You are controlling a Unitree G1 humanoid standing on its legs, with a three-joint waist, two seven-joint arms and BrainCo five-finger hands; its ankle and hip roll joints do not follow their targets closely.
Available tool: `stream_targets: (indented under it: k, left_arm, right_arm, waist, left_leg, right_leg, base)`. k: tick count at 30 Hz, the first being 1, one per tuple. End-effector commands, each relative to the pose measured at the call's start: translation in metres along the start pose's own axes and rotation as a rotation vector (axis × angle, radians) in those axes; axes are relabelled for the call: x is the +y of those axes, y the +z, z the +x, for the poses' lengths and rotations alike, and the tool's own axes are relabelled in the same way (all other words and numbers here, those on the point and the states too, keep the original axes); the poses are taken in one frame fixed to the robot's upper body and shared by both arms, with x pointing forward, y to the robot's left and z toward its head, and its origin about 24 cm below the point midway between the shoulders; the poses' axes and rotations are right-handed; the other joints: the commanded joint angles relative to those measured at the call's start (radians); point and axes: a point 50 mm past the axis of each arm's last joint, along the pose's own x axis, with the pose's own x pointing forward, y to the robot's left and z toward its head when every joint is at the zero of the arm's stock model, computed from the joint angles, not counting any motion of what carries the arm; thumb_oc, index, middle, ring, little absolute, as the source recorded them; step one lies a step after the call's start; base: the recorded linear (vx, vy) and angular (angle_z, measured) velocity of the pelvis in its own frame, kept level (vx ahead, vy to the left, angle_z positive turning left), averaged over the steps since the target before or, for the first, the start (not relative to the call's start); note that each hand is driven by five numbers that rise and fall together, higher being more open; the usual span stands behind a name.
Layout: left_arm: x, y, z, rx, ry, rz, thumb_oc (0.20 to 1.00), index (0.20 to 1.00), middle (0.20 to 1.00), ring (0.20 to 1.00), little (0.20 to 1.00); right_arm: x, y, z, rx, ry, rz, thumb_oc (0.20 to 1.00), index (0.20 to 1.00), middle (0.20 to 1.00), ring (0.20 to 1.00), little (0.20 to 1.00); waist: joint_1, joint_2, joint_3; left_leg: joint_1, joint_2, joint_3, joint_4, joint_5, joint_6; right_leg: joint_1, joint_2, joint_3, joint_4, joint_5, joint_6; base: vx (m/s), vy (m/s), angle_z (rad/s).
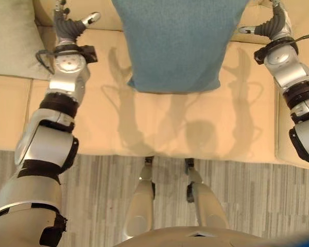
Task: Pick up all the scattered cushions and arrange them neatly on the sofa.
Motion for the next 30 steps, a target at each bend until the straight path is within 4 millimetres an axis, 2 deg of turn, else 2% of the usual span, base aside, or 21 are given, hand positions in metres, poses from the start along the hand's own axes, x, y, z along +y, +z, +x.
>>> stream_targets:
  k: [1,3,4,5,7,8,9,10,12,13,15,17,19,21,22,23,24,25,26,29,30]
  left_arm:
    - [0.007,-0.003,-0.013,-0.070,-0.048,-0.063,1.000,1.000,1.000,1.000,1.000]
    - [0.008,-0.008,-0.020,-0.070,-0.067,-0.070,1.000,1.000,1.000,1.000,1.000]
    - [0.007,-0.013,-0.030,-0.071,-0.108,-0.095,1.000,1.000,1.000,1.000,1.000]
    - [0.014,-0.023,-0.047,-0.071,-0.160,-0.079,1.000,1.000,1.000,1.000,1.000]
    - [0.018,-0.055,-0.081,0.018,-0.215,-0.097,1.000,1.000,1.000,1.000,1.000]
    - [0.022,-0.076,-0.103,0.090,-0.245,-0.083,1.000,1.000,1.000,1.000,1.000]
    - [0.023,-0.111,-0.136,0.239,-0.270,-0.114,1.000,1.000,1.000,1.000,1.000]
    - [0.027,-0.125,-0.150,0.301,-0.257,-0.117,1.000,1.000,1.000,1.000,1.000]
    - [0.048,-0.179,-0.206,0.575,-0.209,-0.066,1.000,1.000,1.000,1.000,1.000]
    - [0.056,-0.192,-0.221,0.650,-0.185,-0.039,1.000,1.000,1.000,1.000,1.000]
    - [0.084,-0.235,-0.289,0.956,-0.123,0.095,1.000,1.000,1.000,1.000,1.000]
    - [0.110,-0.257,-0.354,1.233,-0.142,0.292,1.000,1.000,1.000,1.000,1.000]
    - [0.126,-0.261,-0.398,1.422,-0.143,0.398,1.000,1.000,1.000,1.000,1.000]
    - [0.132,-0.260,-0.417,1.511,-0.163,0.446,1.000,1.000,1.000,1.000,1.000]
    - [0.131,-0.261,-0.416,1.506,-0.169,0.450,1.000,1.000,1.000,1.000,1.000]
    - [0.128,-0.261,-0.416,1.506,-0.175,0.440,1.000,1.000,1.000,1.000,1.000]
    - [0.124,-0.262,-0.418,1.513,-0.190,0.441,1.000,1.000,1.000,1.000,1.000]
    - [0.121,-0.263,-0.418,1.517,-0.202,0.430,1.000,1.000,1.000,1.000,1.000]
    - [0.116,-0.263,-0.419,1.519,-0.190,0.398,1.000,1.000,1.000,1.000,1.000]
    - [0.109,-0.265,-0.417,1.508,-0.232,0.404,1.000,1.000,1.000,1.000,1.000]
    - [0.106,-0.265,-0.415,1.497,-0.265,0.423,1.000,1.000,1.000,1.000,1.000]
  right_arm:
    - [-0.011,-0.029,-0.013,0.011,-0.013,-0.009,1.000,1.000,1.000,1.000,1.000]
    - [-0.010,-0.036,-0.018,0.016,-0.008,0.002,1.000,1.000,1.000,1.000,1.000]
    - [-0.004,-0.050,-0.029,0.039,0.006,0.034,1.000,1.000,1.000,1.000,1.000]
    - [0.002,-0.070,-0.048,0.067,0.039,0.070,1.000,1.000,1.000,1.000,1.000]
    - [0.019,-0.107,-0.084,0.155,0.114,0.104,1.000,1.000,1.000,1.000,1.000]
    - [0.031,-0.130,-0.109,0.227,0.160,0.129,1.000,1.000,1.000,1.000,1.000]
    - [0.045,-0.154,-0.142,0.309,0.231,0.120,1.000,1.000,1.000,1.000,1.000]
    - [0.053,-0.164,-0.158,0.362,0.249,0.145,1.000,1.000,1.000,1.000,1.000]
    - [0.072,-0.203,-0.220,0.564,0.343,0.153,1.000,1.000,1.000,1.000,1.000]
    - [0.075,-0.210,-0.234,0.608,0.371,0.149,1.000,1.000,1.000,1.000,1.000]
    - [0.088,-0.236,-0.290,0.804,0.486,0.115,1.000,1.000,1.000,1.000,1.000]
    - [0.096,-0.253,-0.338,0.947,0.633,0.030,1.000,1.000,1.000,1.000,1.000]
    - [0.097,-0.260,-0.367,1.041,0.695,-0.011,1.000,1.000,1.000,1.000,1.000]
    - [0.092,-0.267,-0.394,1.141,0.726,-0.048,1.000,1.000,1.000,1.000,1.000]
    - [0.092,-0.268,-0.396,1.150,0.728,-0.053,1.000,1.000,1.000,1.000,1.000]
    - [0.090,-0.269,-0.397,1.164,0.730,-0.067,1.000,1.000,1.000,1.000,1.000]
    - [0.088,-0.271,-0.400,1.179,0.744,-0.085,1.000,1.000,1.000,1.000,1.000]
    - [0.087,-0.272,-0.402,1.192,0.747,-0.088,1.000,1.000,1.000,1.000,1.000]
    - [0.085,-0.273,-0.406,1.216,0.747,-0.094,1.000,1.000,1.000,1.000,1.000]
    - [0.083,-0.274,-0.413,1.246,0.758,-0.103,1.000,1.000,1.000,1.000,1.000]
    - [0.083,-0.274,-0.416,1.259,0.769,-0.112,1.000,1.000,1.000,1.000,1.000]
  waist:
    - [0.004,-0.007,-0.063]
    - [0.005,-0.007,-0.065]
    - [0.004,-0.005,-0.067]
    - [0.003,-0.003,-0.075]
    - [0.002,-0.006,-0.091]
    - [0.001,-0.008,-0.102]
    - [-0.006,-0.010,-0.113]
    - [-0.007,-0.011,-0.121]
    - [-0.018,-0.011,-0.146]
    - [-0.021,-0.010,-0.151]
    - [-0.028,-0.011,-0.168]
    - [-0.029,-0.006,-0.184]
    - [-0.028,-0.005,-0.185]
    - [-0.027,-0.009,-0.181]
    - [-0.027,-0.014,-0.173]
    - [-0.025,-0.038,-0.158]
    - [-0.029,-0.050,-0.160]
    - [-0.032,-0.050,-0.163]
    - [-0.047,-0.042,-0.176]
    - [-0.068,-0.021,-0.187]
    - [-0.071,-0.026,-0.182]
  left_leg:
    - [0.079,-0.001,0.045,0.003,-0.036,-0.073]
    - [0.087,-0.001,0.047,0.003,-0.038,-0.072]
    - [0.098,-0.001,0.048,0.003,-0.043,-0.071]
    - [0.122,0.003,0.048,0.003,-0.054,-0.068]
    - [0.164,0.010,0.051,0.003,-0.072,-0.065]
    - [0.194,0.011,0.054,0.003,-0.082,-0.064]
    - [0.225,0.013,0.055,0.003,-0.090,-0.065]
    - [0.241,0.014,0.057,0.003,-0.095,-0.064]
    - [0.295,0.018,0.065,0.003,-0.105,-0.062]
    - [0.310,0.021,0.067,0.003,-0.106,-0.062]
    - [0.354,0.027,0.071,0.003,-0.104,-0.062]
    - [0.385,0.040,0.073,0.003,-0.096,-0.064]
    - [0.393,0.052,0.076,0.003,-0.084,-0.072]
    - [0.374,0.067,0.083,0.014,-0.069,-0.085]
    - [0.358,0.064,0.085,0.056,-0.073,-0.082]
    - [0.337,0.030,0.053,0.198,-0.146,-0.064]
    - [0.357,0.006,0.022,0.249,-0.187,-0.050]
    - [0.384,-0.001,0.006,0.266,-0.200,-0.048]
    - [0.438,-0.006,-0.028,0.255,-0.215,-0.044]
    - [0.490,0.000,-0.015,0.168,-0.225,-0.036]
    - [0.504,-0.031,-0.016,0.129,-0.261,-0.013]
  right_leg:
    - [-0.002,-0.019,0.010,0.003,0.016,0.074]
    - [0.006,-0.018,0.009,0.003,0.013,0.074]
    - [0.016,-0.018,0.009,0.003,0.008,0.072]
    - [0.037,-0.016,0.010,0.003,-0.001,0.070]
    - [0.078,-0.018,0.007,0.003,-0.020,0.068]
    - [0.106,-0.018,0.004,0.003,-0.029,0.068]
    - [0.135,-0.014,-0.001,0.003,-0.037,0.068]
    - [0.149,-0.013,-0.001,0.003,-0.041,0.068]
    - [0.202,-0.006,-0.003,0.003,-0.054,0.061]
    - [0.213,-0.006,-0.003,0.003,-0.057,0.060]
    - [0.260,-0.002,-0.001,0.003,-0.064,0.054]
    - [0.290,0.007,0.003,0.003,-0.072,0.045]
    - [0.305,0.018,0.000,0.003,-0.080,0.037]
    - [0.309,0.034,-0.016,0.003,-0.098,0.027]
    - [0.307,0.030,-0.020,0.003,-0.095,0.025]
    - [0.296,0.014,-0.019,0.003,-0.078,0.021]
    - [0.285,0.002,-0.017,0.003,-0.059,0.025]
    - [0.280,0.003,-0.012,0.003,-0.046,0.026]
    - [0.257,0.006,-0.004,0.003,-0.026,0.031]
    - [0.236,0.005,-0.001,0.003,0.002,0.038]
    - [0.219,-0.007,0.009,0.003,0.032,0.051]
  base:
    - [0.04,-0.003,-0.03]
    - [0.04,-0.009,-0.04]
    - [0.07,-0.016,-0.05]
    - [0.12,-0.031,-0.03]
    - [0.14,-0.027,0.03]
    - [0.17,-0.032,0.01]
    - [0.16,-0.031,-0.02]
    - [0.14,-0.033,-0.04]
    - [0.09,-0.015,-0.04]
    - [0.05,-0.014,-0.05]
    - [-0.01,-0.023,-0.07]
    - [-0.06,-0.037,-0.12]
    - [-0.13,-0.099,-0.13]
    - [-0.24,-0.143,0.18]
    - [-0.33,-0.107,0.41]
    - [-0.36,-0.034,0.55]
    - [-0.35,0.008,0.33]
    - [-0.27,0.122,0.24]
    - [-0.16,0.135,-0.01]
    - [-0.16,0.179,0.08]
    - [-0.15,0.141,0.16]
